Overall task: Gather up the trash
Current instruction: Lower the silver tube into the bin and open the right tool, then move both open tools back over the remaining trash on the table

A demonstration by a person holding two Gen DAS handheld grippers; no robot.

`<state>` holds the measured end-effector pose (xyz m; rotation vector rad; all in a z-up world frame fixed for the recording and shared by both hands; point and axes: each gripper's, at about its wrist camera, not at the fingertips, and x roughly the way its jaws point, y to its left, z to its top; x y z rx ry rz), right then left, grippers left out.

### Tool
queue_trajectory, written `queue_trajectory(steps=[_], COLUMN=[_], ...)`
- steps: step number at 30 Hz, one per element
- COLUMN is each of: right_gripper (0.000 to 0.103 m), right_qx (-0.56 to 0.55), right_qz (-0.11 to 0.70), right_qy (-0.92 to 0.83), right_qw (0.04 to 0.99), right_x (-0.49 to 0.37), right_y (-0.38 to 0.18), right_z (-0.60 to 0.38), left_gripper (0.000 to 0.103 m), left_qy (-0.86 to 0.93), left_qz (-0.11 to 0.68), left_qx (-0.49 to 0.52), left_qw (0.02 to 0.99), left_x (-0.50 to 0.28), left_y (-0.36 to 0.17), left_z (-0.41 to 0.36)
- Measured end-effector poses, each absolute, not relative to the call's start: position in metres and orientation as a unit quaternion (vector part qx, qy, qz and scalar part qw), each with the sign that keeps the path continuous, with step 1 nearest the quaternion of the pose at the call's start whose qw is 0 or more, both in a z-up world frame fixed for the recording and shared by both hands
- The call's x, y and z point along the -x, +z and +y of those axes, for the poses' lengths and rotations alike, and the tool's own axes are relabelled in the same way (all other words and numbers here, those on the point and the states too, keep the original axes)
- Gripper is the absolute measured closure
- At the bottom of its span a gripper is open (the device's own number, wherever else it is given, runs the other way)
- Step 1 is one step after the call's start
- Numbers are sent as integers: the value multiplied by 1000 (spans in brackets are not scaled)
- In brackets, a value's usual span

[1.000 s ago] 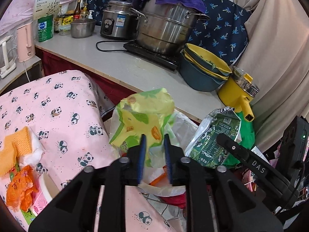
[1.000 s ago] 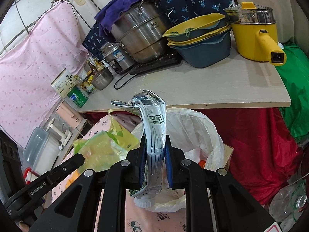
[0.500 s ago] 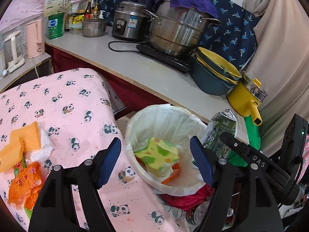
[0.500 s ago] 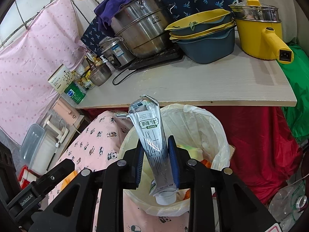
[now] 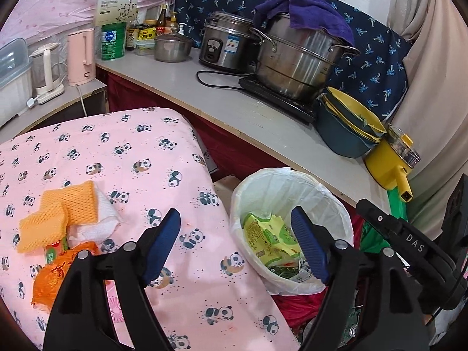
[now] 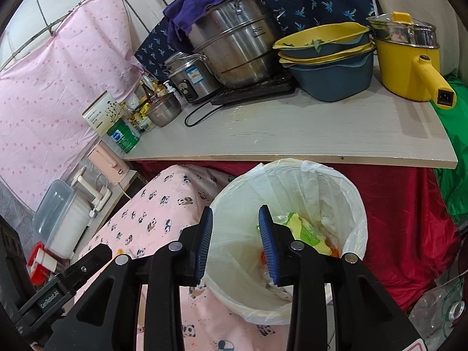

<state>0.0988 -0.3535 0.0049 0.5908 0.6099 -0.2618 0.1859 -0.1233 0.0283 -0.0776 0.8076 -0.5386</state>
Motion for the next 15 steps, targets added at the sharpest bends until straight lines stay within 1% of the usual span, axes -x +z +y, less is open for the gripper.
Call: queue_trajectory(steps=[11,14,15], right_gripper=[61,61,61], right_qx=[-255,-248,-245], right_qz=[297,300,302], right_qy=[-97,-81,-75], right_qw=[915,917,918], right_x=[-103,-105,-105], right_y=[25,28,29], right_z=[-310,-293,-288], left_gripper=[29,21,20], left_qy=[-214,-198,-192], left_qz=[384,380,377], left_qx=[48,52,53], left_qw=[897,902,904], left_x=[-184,-181,-180], left_y=[29,30,31], left_z=[-78,-62,-56])
